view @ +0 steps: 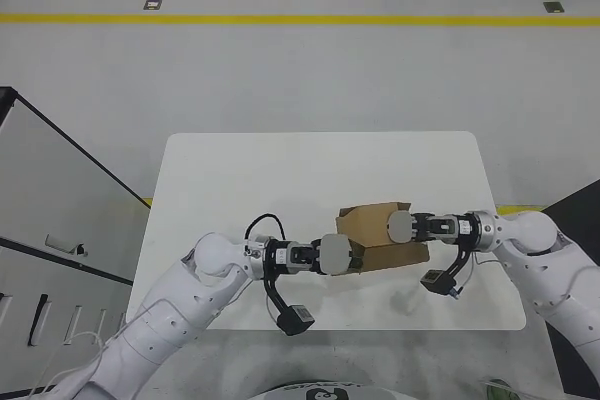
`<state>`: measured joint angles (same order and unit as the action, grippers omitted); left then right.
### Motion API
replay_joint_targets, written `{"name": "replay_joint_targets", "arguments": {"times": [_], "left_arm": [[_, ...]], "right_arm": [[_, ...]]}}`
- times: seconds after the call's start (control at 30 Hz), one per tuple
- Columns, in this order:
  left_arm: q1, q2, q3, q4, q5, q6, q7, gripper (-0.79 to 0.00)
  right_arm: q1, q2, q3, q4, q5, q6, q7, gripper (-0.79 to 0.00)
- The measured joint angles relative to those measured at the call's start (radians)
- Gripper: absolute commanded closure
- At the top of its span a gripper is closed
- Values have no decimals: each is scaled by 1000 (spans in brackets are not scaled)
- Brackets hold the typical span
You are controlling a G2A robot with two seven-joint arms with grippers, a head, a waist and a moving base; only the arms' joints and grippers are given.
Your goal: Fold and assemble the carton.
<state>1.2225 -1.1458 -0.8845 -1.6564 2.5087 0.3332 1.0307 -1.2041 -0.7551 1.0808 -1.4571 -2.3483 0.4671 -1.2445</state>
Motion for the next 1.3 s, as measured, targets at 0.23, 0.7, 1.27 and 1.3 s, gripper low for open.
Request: {"name": "replay_joint_targets", "arguments": {"times": [0.23,0.7,1.27,1.3], "left_arm": [[-14,-5,16,12,-3,3,-3,-785],[-41,-13,36,34,15,10,-22,-785],[3,19,-100,22,19,26,-30,-785],[8,21,-107,23,21,25,-31,-785]], "right_arm": [[11,-12,-12,0,-7,-13,13,0],[26,-31,-26,20,6,-19,-3,0],[27,-32,38,29,39,29,-79,0],[26,-32,41,28,44,28,-80,0]]}}
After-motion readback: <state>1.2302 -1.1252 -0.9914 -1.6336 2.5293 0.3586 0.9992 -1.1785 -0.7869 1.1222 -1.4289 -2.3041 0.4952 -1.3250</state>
